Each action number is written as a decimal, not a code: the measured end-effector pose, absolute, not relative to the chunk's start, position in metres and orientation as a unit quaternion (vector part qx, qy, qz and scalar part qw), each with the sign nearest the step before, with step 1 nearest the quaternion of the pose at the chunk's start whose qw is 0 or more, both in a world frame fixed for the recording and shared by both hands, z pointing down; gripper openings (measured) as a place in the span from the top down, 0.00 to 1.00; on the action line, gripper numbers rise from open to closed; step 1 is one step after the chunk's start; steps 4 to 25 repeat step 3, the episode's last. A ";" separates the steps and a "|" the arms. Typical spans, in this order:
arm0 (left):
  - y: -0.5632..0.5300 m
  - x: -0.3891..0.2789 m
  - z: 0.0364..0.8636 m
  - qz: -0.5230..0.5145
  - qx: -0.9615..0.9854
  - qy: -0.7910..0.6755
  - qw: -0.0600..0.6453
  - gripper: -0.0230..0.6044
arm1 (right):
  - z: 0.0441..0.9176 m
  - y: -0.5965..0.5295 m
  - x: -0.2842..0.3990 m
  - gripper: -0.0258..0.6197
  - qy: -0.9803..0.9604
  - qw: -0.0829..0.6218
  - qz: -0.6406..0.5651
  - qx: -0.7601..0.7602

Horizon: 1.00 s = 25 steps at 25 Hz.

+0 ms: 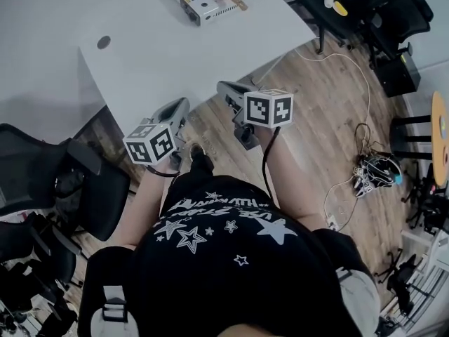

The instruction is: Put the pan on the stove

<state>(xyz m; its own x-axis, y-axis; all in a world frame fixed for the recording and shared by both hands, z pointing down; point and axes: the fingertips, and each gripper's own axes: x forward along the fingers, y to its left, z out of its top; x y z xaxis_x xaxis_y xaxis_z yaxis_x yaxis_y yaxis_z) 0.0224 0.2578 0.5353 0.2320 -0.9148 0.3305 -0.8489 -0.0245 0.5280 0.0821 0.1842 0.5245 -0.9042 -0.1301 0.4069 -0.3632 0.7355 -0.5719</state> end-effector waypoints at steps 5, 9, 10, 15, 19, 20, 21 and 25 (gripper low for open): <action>0.272 0.040 0.531 -0.048 0.713 -0.621 0.322 0.95 | 0.526 0.202 0.101 0.95 -0.915 0.176 0.340 0.130; 0.272 0.040 0.531 -0.048 0.713 -0.621 0.322 0.95 | 0.526 0.202 0.101 0.95 -0.915 0.176 0.340 0.130; 0.272 0.040 0.531 -0.048 0.713 -0.621 0.322 0.95 | 0.526 0.202 0.101 0.95 -0.915 0.176 0.340 0.130; 0.272 0.040 0.531 -0.048 0.713 -0.621 0.322 0.95 | 0.526 0.202 0.101 0.95 -0.915 0.176 0.340 0.130; 0.272 0.040 0.531 -0.048 0.713 -0.621 0.322 0.95 | 0.526 0.202 0.101 0.95 -0.915 0.176 0.340 0.130; 0.272 0.040 0.531 -0.048 0.713 -0.621 0.322 0.95 | 0.526 0.202 0.101 0.95 -0.915 0.176 0.340 0.130; 0.272 0.040 0.531 -0.048 0.713 -0.621 0.322 0.95 | 0.526 0.202 0.101 0.95 -0.915 0.176 0.340 0.130; 0.272 0.040 0.531 -0.048 0.713 -0.621 0.322 0.95 | 0.526 0.202 0.101 0.95 -0.915 0.176 0.340 0.130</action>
